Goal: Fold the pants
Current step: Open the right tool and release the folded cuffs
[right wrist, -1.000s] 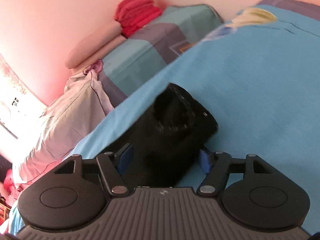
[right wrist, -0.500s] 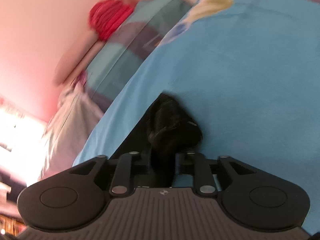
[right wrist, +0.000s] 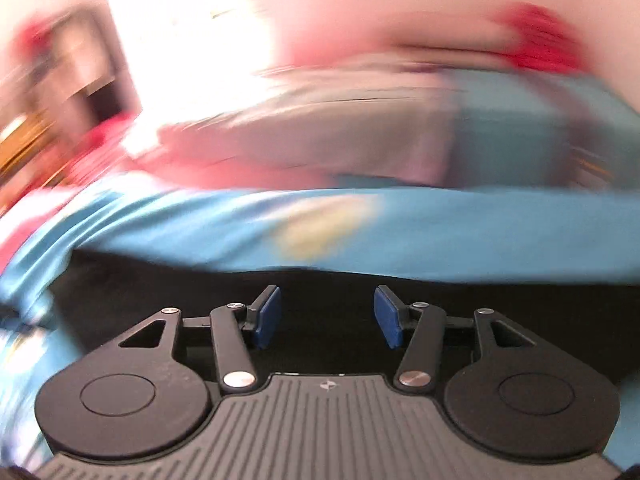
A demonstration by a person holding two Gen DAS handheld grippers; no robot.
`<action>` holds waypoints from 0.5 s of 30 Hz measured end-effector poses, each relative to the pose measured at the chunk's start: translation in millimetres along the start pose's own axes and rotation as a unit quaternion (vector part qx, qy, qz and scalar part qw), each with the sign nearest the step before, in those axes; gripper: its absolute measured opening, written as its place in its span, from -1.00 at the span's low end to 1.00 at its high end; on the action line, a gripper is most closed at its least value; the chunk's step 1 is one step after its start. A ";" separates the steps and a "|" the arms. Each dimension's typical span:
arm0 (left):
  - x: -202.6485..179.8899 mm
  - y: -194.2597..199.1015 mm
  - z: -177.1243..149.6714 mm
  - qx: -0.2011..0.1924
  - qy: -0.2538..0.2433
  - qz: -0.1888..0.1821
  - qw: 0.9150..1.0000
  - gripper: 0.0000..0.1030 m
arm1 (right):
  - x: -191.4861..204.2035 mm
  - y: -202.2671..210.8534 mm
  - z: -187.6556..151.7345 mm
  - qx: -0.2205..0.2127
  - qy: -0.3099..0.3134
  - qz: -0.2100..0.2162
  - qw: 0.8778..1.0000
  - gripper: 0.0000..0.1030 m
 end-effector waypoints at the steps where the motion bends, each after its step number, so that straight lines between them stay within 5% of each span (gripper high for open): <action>1: 3.2 0.2 -1.2 -0.004 -0.006 0.000 1.000 1.00 | 29.0 -18.6 6.4 0.014 0.030 0.036 0.999 0.10; 6: 26.0 0.8 -10.3 -0.016 -0.025 0.002 1.000 1.00 | 149.1 -105.4 27.5 0.062 0.149 0.167 0.973 -0.20; 10: 46.6 -1.6 -18.2 -0.020 -0.024 0.003 0.999 1.00 | 226.9 -163.8 43.9 0.050 0.246 0.169 0.953 -0.06; 14: 63.2 -1.8 -23.3 -0.030 -0.018 0.004 0.999 1.00 | 255.0 -215.0 53.5 0.067 0.283 0.177 0.940 0.06; 15: 67.0 -3.0 -23.1 -0.029 -0.014 0.002 0.999 1.00 | 259.1 -233.3 51.5 0.090 0.288 0.176 0.937 -0.27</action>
Point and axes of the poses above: each gripper's, at about its wrist camera, not at the fingertips, and y roughly against the way its jaws point, x to its left, z to its top, the point moved 1 cm from there along -y, roughly the way its jaws point, and after that the axes turned 7 degrees about z, right-handed, at the moved point
